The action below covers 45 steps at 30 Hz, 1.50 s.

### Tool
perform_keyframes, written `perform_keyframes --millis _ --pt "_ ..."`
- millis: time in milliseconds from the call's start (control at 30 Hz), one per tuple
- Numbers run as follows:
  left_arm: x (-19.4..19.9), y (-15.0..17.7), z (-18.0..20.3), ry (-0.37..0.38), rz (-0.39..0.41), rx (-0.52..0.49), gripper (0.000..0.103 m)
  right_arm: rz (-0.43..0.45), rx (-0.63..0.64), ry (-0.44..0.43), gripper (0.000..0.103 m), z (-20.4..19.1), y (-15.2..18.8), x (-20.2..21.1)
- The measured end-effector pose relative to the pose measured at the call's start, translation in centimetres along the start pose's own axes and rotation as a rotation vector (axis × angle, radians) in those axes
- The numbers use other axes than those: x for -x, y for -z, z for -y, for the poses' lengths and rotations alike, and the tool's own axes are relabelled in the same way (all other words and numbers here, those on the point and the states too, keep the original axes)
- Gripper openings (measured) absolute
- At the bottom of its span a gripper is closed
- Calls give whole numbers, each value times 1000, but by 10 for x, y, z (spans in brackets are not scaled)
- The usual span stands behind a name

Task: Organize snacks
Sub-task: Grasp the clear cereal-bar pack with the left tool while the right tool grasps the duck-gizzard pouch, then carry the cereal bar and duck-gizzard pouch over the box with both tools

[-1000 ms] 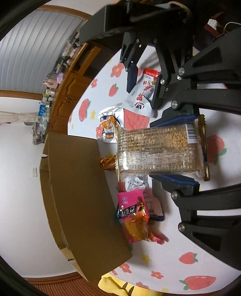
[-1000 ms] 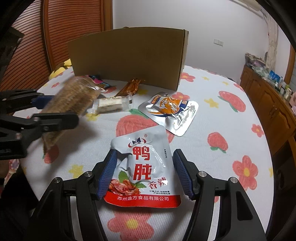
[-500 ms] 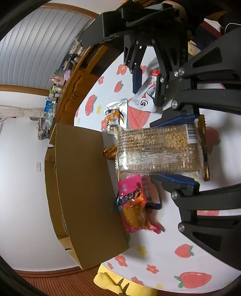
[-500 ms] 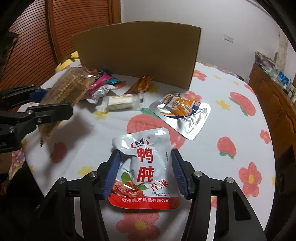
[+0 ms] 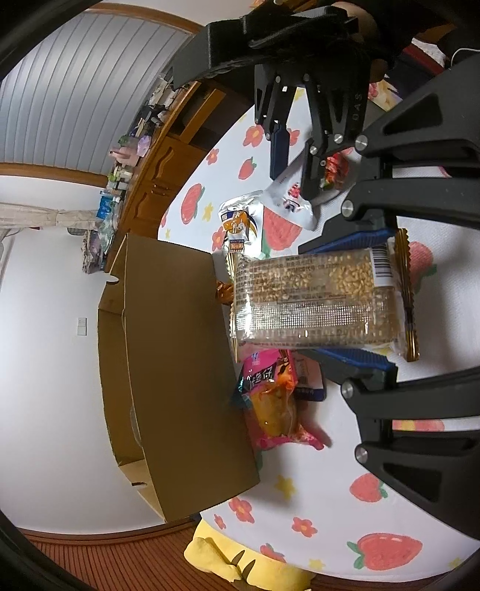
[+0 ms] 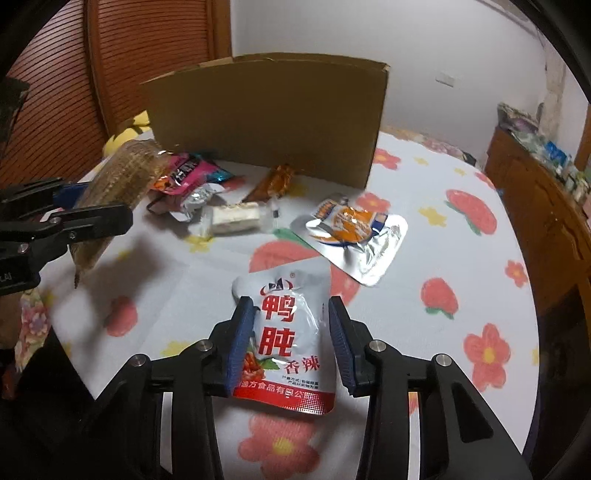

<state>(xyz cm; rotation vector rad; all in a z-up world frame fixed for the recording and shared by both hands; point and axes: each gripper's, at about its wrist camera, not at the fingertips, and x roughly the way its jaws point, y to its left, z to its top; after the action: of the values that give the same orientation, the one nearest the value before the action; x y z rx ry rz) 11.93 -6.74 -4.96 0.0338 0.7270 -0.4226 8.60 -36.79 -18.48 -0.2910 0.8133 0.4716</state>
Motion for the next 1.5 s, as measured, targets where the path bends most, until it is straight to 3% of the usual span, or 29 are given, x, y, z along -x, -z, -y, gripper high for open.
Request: perform_keyframes --millis 200,300,400,600,667,900,967,1233,1500 --pt "-1 0 0 0 -5 3 43 -23 -49 -57 46 9 -3 -6" --pt "-1 1 -1 0 -7 6 43 -42 -57 -73 53 8 -4 -12" --pt "-3 1 -1 1 -10 8 43 -41 13 -33 54 -2 -6 -18" --pt "-4 0 0 2 -9 8 43 -33 45 -15 43 -12 -9 -17" --pt "-3 1 -1 1 -7 9 43 -12 38 -18 34 -11 -10 -10" --pt "-1 1 -3 0 10 18 43 13 58 -24 29 -21 -12 5" --pt "1 2 -4 -1 14 19 43 23 59 -27 23 -23 -14 9" --pt "16 -7 -8 2 58 16 43 64 81 -27 22 -30 -23 22" --pt "41 -47 -13 -2 136 -25 43 170 107 -29 23 -27 -66 57"
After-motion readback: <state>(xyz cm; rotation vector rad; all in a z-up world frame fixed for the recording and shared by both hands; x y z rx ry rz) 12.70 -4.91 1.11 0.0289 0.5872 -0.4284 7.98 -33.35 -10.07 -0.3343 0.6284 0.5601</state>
